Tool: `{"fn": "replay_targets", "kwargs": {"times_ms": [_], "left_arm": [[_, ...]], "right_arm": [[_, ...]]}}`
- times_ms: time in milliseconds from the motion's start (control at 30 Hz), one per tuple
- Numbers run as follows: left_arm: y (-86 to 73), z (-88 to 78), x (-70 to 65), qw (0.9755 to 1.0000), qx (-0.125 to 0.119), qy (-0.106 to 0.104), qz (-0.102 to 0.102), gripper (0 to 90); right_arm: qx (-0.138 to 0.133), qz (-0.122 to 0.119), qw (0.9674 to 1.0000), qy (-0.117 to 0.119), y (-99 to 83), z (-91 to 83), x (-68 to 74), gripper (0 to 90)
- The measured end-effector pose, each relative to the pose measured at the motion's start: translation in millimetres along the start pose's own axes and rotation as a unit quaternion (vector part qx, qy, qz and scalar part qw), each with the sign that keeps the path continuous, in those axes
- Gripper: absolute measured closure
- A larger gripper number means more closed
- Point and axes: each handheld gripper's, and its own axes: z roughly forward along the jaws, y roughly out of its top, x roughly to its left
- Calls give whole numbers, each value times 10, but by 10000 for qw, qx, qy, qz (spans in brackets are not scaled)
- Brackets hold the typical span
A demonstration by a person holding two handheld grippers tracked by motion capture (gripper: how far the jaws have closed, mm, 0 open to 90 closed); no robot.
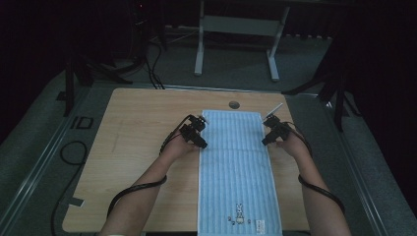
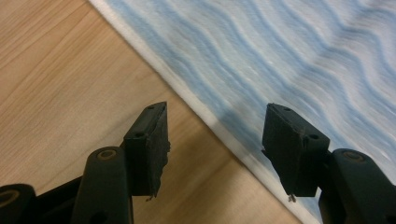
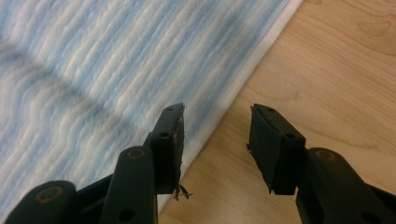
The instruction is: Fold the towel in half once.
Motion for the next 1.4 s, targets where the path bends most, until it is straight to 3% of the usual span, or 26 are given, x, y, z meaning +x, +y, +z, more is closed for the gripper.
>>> {"fn": "replay_targets", "kwargs": {"times_ms": [367, 467, 567, 600, 633, 700, 800, 833, 900, 1000, 1167, 1200, 1233, 1400], "left_arm": [[17, 128, 11, 10000, 26, 69, 34, 408], [20, 129, -11, 9999, -3, 55, 109, 443], [29, 129, -34, 9998, -38, 13, 179, 539], [48, 132, -62, 9997, -34, -33, 236, 539], [54, 135, -75, 9997, -44, -53, 247, 606], [65, 138, -97, 9995, -51, -126, 286, 664], [71, 141, -113, 9993, -56, -251, 286, 745], [74, 141, -126, 9993, -57, -222, 310, 838], [77, 118, -141, 9994, -81, -112, 307, 860], [67, 41, -144, 9992, -233, -93, 296, 867], [11, -184, -143, 9982, -446, -102, 377, 867], [11, -184, -143, 9982, -446, -102, 377, 866], [-36, -287, -155, 9976, -523, -148, 418, 866], [-180, -495, -305, 9953, -748, -200, 582, 865]], "right_arm": [[365, -72, 9993, 36, 125, 189, 70, 563], [390, -26, 9990, 203, 116, 210, 60, 641], [360, -20, 9989, 310, 106, 208, 56, 692], [353, -40, 9989, 309, 102, 205, 63, 724], [329, -78, 9988, 340, 95, 202, 76, 788], [300, -106, 9989, 336, 91, 202, 91, 834], [294, -140, 9989, 330, 91, 203, 103, 858], [302, -176, 9989, 303, 97, 204, 115, 870], [300, -185, 9991, 218, 98, 189, 125, 874], [202, -243, 9994, 143, 91, 103, 137, 874], [-300, -260, 9989, 264, 7, -201, 134, 874], [-300, -260, 9989, 264, 7, -201, 134, 874], [-493, -304, 9976, 379, -91, -322, 158, 873], [-705, -495, 9951, 495, -326, -446, 254, 872]]}}
